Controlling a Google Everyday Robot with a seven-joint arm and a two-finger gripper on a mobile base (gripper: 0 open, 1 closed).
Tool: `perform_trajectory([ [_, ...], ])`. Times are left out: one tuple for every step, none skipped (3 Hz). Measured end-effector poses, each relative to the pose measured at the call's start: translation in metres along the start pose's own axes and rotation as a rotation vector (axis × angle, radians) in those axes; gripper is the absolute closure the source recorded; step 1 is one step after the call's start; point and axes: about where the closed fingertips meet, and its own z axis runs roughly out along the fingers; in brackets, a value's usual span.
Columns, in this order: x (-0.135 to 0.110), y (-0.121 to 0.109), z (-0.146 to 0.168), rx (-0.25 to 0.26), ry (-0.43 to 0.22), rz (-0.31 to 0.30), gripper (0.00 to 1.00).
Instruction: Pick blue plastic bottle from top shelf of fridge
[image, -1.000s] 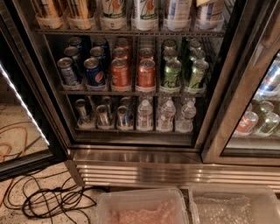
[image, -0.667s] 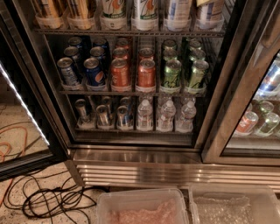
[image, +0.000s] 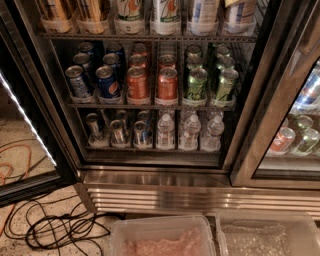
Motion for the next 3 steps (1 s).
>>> perform_trajectory([
  [-0.0002, 0.0008, 0.0, 0.0, 0.0, 0.0, 1.0],
  [0.0035, -0.0021, 0.0057, 0.003, 0.026, -0.003, 1.0],
  [0.0035, -0.0021, 0.0057, 0.003, 0.026, -0.003, 1.0],
])
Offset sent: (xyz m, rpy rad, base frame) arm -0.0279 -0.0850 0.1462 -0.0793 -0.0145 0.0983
